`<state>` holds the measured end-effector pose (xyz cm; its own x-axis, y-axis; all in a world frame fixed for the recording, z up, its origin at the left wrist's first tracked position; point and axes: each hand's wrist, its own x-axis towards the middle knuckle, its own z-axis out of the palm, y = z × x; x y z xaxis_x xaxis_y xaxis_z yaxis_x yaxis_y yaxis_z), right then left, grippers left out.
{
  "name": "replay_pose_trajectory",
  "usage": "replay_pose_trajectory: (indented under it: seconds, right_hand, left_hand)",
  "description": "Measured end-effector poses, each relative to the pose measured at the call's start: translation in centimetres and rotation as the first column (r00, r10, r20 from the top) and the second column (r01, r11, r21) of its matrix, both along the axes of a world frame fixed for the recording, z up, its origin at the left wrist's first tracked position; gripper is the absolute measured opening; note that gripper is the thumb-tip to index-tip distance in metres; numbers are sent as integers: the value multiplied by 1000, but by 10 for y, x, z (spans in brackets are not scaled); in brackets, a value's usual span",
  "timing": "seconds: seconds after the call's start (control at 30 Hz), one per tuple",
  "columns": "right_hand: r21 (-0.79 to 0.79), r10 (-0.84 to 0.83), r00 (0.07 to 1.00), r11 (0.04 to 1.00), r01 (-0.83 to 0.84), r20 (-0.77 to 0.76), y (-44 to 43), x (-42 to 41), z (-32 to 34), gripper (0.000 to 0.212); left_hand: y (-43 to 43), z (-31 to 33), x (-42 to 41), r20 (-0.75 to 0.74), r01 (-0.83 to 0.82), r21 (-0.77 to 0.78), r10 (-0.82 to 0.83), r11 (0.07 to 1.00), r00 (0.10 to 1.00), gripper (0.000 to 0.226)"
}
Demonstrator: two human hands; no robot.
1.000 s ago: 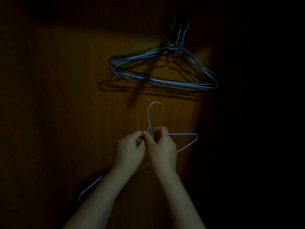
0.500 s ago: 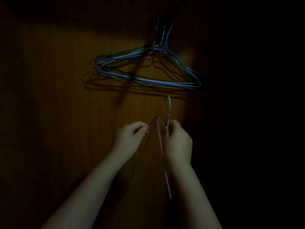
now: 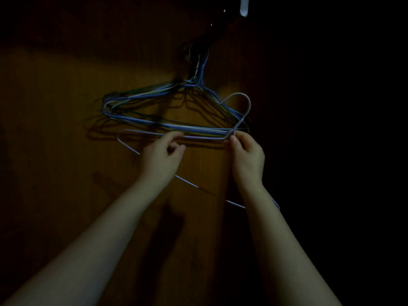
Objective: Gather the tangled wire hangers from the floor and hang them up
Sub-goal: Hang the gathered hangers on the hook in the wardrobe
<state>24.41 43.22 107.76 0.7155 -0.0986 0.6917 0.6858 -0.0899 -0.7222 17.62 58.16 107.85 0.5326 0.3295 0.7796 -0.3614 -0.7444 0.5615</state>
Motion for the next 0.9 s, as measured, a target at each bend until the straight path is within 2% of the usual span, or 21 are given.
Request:
replay_pose_trajectory:
  seconds: [0.1, 0.2, 0.3, 0.47, 0.6, 0.77, 0.9]
  right_hand:
    - [89, -15, 999, 996, 12, 34, 5, 34, 25, 19]
    - [97, -41, 999, 994, 41, 0, 13, 67, 60, 21]
    - [115, 23, 999, 993, -19, -37, 24, 90, 99, 15]
    - [147, 48, 999, 988, -44, -23, 41, 109, 151, 19]
    - [217, 194, 978, 961, -173, -76, 55, 112, 174, 6]
    - [129, 251, 963, 963, -238, -99, 68, 112, 175, 3]
    - [-16, 225, 970, 974, -227, -92, 70, 111, 167, 8]
  left_hand:
    - [12, 23, 9, -3, 59, -19, -59, 998, 998, 28]
    - [23, 49, 18, -17, 110, -8, -110, 994, 994, 30]
    - [35, 76, 27, -43, 75, 39, -73, 996, 996, 31]
    - [53, 109, 37, -66, 6, 83, 0, 997, 998, 24]
    - [58, 120, 41, -93, -24, 98, 34, 995, 995, 17]
    - [60, 125, 46, -95, -58, 149, 72, 987, 993, 13]
    - [62, 126, 49, -95, -107, 131, 120, 986, 988, 13]
